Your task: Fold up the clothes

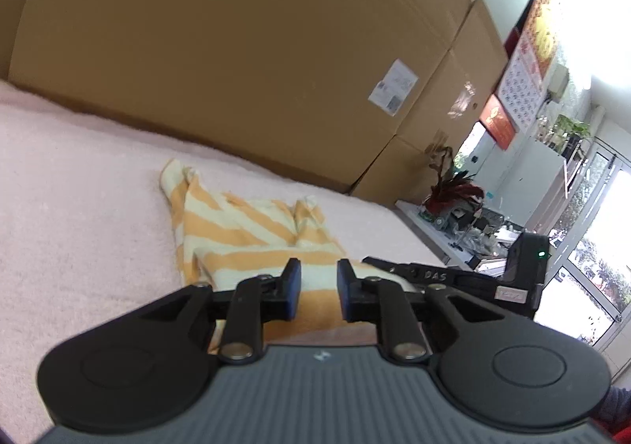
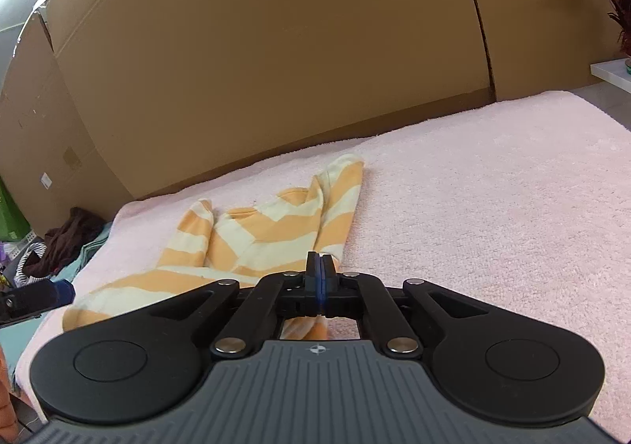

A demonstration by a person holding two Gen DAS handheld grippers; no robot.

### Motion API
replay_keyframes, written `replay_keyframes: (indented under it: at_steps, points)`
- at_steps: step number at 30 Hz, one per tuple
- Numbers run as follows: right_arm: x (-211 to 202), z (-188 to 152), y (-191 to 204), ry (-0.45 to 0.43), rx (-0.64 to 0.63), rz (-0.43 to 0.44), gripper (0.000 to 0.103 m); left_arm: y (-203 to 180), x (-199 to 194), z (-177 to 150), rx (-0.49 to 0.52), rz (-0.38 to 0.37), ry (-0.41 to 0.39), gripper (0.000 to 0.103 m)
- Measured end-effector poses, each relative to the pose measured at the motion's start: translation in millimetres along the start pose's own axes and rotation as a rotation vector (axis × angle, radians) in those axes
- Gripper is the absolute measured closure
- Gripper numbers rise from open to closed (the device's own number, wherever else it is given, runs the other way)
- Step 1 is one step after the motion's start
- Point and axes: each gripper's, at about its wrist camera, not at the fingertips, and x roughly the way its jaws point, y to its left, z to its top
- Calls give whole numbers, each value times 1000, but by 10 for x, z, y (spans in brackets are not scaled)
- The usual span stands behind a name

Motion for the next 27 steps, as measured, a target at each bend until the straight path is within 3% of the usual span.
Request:
replay_keyframes:
  at_steps: [4, 8, 13, 16, 18, 20, 23, 27]
  points:
    - [-16, 19, -75, -19, 44, 17, 100, 147, 89, -37, -66, 31, 6, 92]
    - [-368, 93, -19, -143, -9, -20, 95, 143, 128, -49, -52, 48, -3, 92]
    - [-693, -61, 340, -109, -130, 177, 91, 100, 231, -66, -16, 77, -3, 92]
    - [-590, -236, 585, -61, -242, 211, 93, 98, 266, -55, -12, 94, 3, 92]
    - [-456, -289, 641, -49, -287, 137, 97, 91, 285, -46, -2, 119, 4, 88]
    - [-290, -237, 553, -17, -233, 86, 103, 86, 316, -42, 8, 141, 1, 86]
    - [-135, -200, 437, 26, -178, 62, 103, 97, 382, -40, 21, 159, -4, 83]
    - [-182, -318, 554, 23, -254, -3, 103, 135, 448, -11, 7, 159, 1, 83]
